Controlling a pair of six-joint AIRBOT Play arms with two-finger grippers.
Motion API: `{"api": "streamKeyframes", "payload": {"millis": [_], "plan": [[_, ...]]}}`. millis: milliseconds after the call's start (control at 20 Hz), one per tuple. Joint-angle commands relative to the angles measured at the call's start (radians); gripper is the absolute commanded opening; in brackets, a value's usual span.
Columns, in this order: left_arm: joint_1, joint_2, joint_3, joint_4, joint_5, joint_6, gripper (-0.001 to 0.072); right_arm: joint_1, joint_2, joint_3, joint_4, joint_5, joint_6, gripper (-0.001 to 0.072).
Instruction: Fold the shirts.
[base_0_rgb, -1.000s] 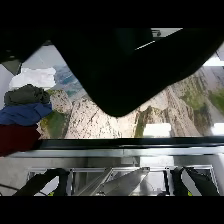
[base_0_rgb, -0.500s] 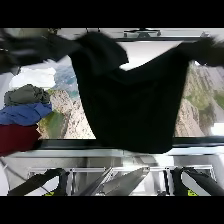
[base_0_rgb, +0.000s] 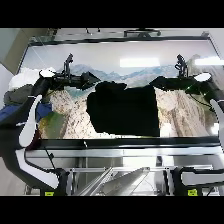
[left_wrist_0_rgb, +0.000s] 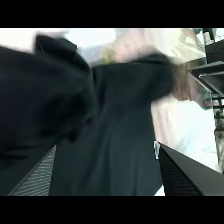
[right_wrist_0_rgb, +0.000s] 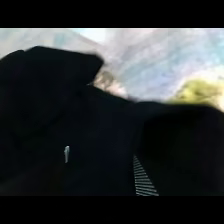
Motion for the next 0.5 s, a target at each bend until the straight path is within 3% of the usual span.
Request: {"api": "streamKeyframes", "payload": {"millis": [0,100,200,250,300,450], "plan": [[0.076,-0.084,0.125,0.010,-0.188,-0.021,0.0712,-0.069,-0.036,0.071,-0.002,0.035,-0.016,0.0467],[0.126,-0.067,0.155,0.011,-0.312,-0.062,0.0710,-0.159,0.022,0.084,-0.005,0.137,-0.002,0.0464],[0.150,-0.035,0.134,0.092,-0.409,-0.098,0.0654,-0.247,0.077,0.069,-0.067,0.262,0.025,0.0461],[0.149,-0.007,0.080,0.154,-0.422,-0.099,0.0654,-0.284,0.105,0.039,-0.124,0.326,0.051,0.0391],[0.142,0.024,0.010,0.219,-0.412,-0.099,0.0654,-0.316,0.136,-0.009,-0.185,0.372,0.062,0.0345],[0.120,0.098,-0.222,0.426,-0.263,-0.097,0.0654,-0.408,0.239,-0.196,-0.289,0.318,0.082,0.0345]]}}
